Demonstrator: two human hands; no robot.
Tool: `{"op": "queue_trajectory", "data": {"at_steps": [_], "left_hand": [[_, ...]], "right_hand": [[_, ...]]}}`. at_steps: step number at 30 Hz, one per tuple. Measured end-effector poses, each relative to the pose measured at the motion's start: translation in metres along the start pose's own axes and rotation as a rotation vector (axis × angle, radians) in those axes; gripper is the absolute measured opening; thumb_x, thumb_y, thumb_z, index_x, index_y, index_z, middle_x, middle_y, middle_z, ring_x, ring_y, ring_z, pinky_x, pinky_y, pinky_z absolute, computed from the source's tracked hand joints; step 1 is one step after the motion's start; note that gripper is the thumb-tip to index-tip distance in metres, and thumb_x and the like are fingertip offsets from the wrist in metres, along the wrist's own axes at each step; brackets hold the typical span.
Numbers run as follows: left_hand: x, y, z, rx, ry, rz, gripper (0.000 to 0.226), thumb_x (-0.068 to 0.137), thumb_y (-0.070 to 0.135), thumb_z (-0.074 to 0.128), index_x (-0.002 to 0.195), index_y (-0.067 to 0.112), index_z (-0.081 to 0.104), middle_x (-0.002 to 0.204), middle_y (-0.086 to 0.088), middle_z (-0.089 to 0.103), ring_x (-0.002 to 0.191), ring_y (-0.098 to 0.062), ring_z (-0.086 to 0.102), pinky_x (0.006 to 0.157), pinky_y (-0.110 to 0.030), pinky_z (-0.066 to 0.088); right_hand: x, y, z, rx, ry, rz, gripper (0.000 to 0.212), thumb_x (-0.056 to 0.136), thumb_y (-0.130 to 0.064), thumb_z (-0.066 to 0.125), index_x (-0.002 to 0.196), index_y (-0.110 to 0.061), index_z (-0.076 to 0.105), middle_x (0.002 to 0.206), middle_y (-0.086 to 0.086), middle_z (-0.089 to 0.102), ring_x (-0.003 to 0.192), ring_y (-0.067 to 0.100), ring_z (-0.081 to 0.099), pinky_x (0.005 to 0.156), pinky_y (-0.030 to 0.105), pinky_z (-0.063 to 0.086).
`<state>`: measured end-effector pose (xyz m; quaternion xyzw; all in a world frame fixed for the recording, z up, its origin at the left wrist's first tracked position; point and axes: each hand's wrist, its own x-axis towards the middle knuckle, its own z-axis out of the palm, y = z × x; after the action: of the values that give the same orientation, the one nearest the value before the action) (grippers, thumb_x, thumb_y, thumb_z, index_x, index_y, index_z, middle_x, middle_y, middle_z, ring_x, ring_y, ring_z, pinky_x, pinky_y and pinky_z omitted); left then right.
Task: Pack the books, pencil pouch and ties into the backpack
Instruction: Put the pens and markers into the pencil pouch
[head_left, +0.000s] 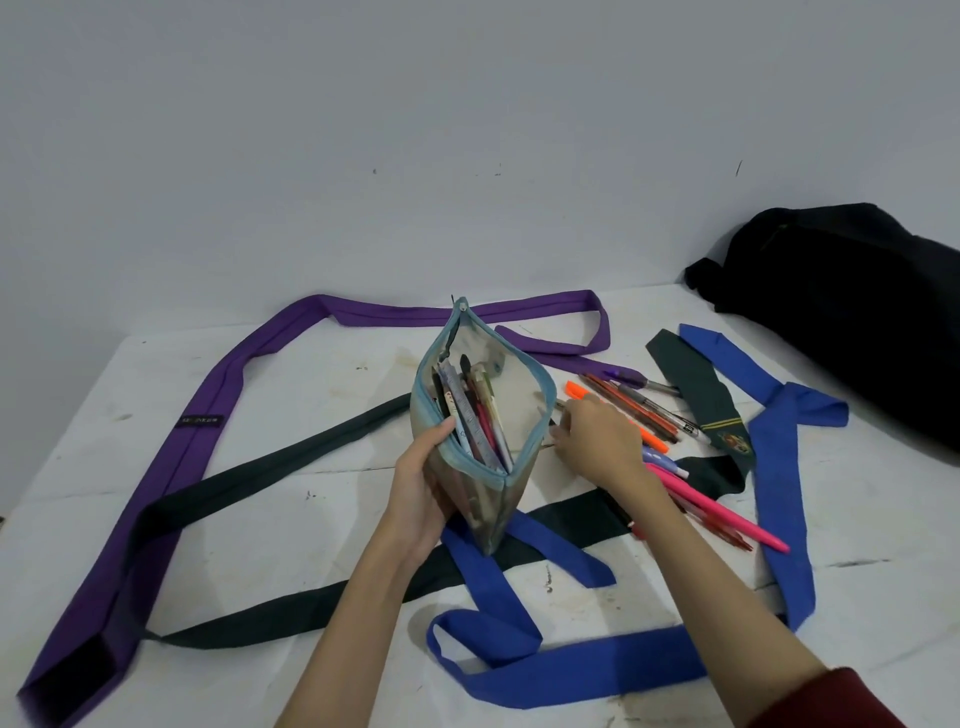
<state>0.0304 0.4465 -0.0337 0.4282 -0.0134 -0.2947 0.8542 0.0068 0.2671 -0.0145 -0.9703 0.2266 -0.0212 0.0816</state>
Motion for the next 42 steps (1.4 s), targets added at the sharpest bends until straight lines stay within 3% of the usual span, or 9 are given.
{"op": "queue_trajectory", "data": {"at_steps": [5,9,12,17,20,26,33,38,42], "left_hand": [[0.002,-0.001,-0.003,0.015,0.011,0.001,0.046,0.068,0.035,0.061,0.112,0.02,0.062,0.1,-0.006,0.072,0.102,-0.025,0.063,0.085,-0.038,0.05],[0.001,-0.001,-0.002,0.018,-0.002,0.003,0.039,0.072,0.029,0.067,0.109,0.021,0.063,0.097,-0.004,0.073,0.101,-0.024,0.062,0.089,-0.039,0.049],[0.0,-0.001,-0.001,0.021,-0.002,0.007,0.043,0.071,0.031,0.064,0.113,0.021,0.062,0.1,-0.005,0.072,0.101,-0.023,0.063,0.087,-0.038,0.049],[0.0,0.001,0.001,0.009,0.01,0.014,0.041,0.071,0.031,0.064,0.111,0.02,0.063,0.1,-0.006,0.072,0.1,-0.024,0.064,0.084,-0.037,0.049],[-0.001,0.002,0.001,0.003,0.014,0.036,0.041,0.074,0.028,0.066,0.114,0.019,0.061,0.1,-0.005,0.072,0.099,-0.023,0.064,0.083,-0.037,0.05],[-0.001,0.004,0.001,0.009,0.019,0.047,0.04,0.071,0.027,0.068,0.11,0.019,0.062,0.098,-0.006,0.072,0.098,-0.023,0.064,0.083,-0.037,0.049],[0.0,0.005,-0.002,-0.017,0.027,0.016,0.042,0.074,0.029,0.064,0.113,0.016,0.062,0.1,-0.007,0.071,0.101,-0.025,0.063,0.086,-0.039,0.049],[0.0,0.005,0.0,-0.019,0.029,0.018,0.041,0.074,0.03,0.061,0.112,0.016,0.062,0.101,-0.008,0.071,0.103,-0.025,0.062,0.089,-0.04,0.048],[-0.001,0.001,0.003,-0.019,0.011,0.009,0.044,0.073,0.029,0.064,0.116,0.016,0.061,0.103,-0.008,0.071,0.103,-0.025,0.063,0.087,-0.039,0.049]], "right_hand": [[-0.003,-0.014,-0.047,0.588,0.613,-0.049,0.011,0.099,-0.019,0.043,0.099,-0.009,0.049,0.072,0.008,0.065,0.057,0.023,0.056,0.051,0.036,0.046],[-0.02,-0.039,-0.1,1.1,1.068,-0.326,0.014,0.1,-0.014,0.038,0.093,-0.026,0.035,0.066,-0.001,0.06,0.048,0.024,0.056,0.046,0.033,0.046],[-0.03,-0.055,-0.102,1.215,0.878,-0.408,0.018,0.099,-0.013,0.041,0.091,-0.028,0.035,0.065,-0.001,0.061,0.045,0.02,0.056,0.045,0.027,0.046],[-0.021,-0.062,-0.055,0.885,0.451,-0.366,0.009,0.096,-0.013,0.05,0.09,-0.013,0.043,0.049,0.002,0.051,0.038,0.008,0.039,0.041,0.024,0.032],[-0.018,-0.066,-0.045,0.79,0.249,-0.299,0.012,0.095,-0.021,0.053,0.087,-0.014,0.046,0.053,0.002,0.053,0.042,0.01,0.042,0.047,0.031,0.043],[-0.016,-0.073,-0.041,0.313,0.199,-0.321,0.015,0.09,-0.028,0.059,0.091,-0.015,0.065,0.081,0.004,0.066,0.08,0.021,0.058,0.068,0.03,0.046],[-0.019,-0.04,-0.059,0.694,0.523,-0.143,0.01,0.09,-0.021,0.06,0.082,-0.014,0.063,0.061,-0.012,0.055,0.057,0.003,0.051,0.058,0.011,0.039],[-0.013,0.018,-0.032,0.141,0.073,0.084,0.023,0.09,-0.034,0.058,0.087,-0.011,0.058,0.079,0.004,0.063,0.075,0.022,0.06,0.065,0.03,0.048],[-0.028,0.027,-0.012,-0.04,-0.097,0.115,0.014,0.091,-0.033,0.057,0.087,-0.024,0.048,0.07,-0.002,0.05,0.068,0.016,0.053,0.055,0.024,0.039]]}}
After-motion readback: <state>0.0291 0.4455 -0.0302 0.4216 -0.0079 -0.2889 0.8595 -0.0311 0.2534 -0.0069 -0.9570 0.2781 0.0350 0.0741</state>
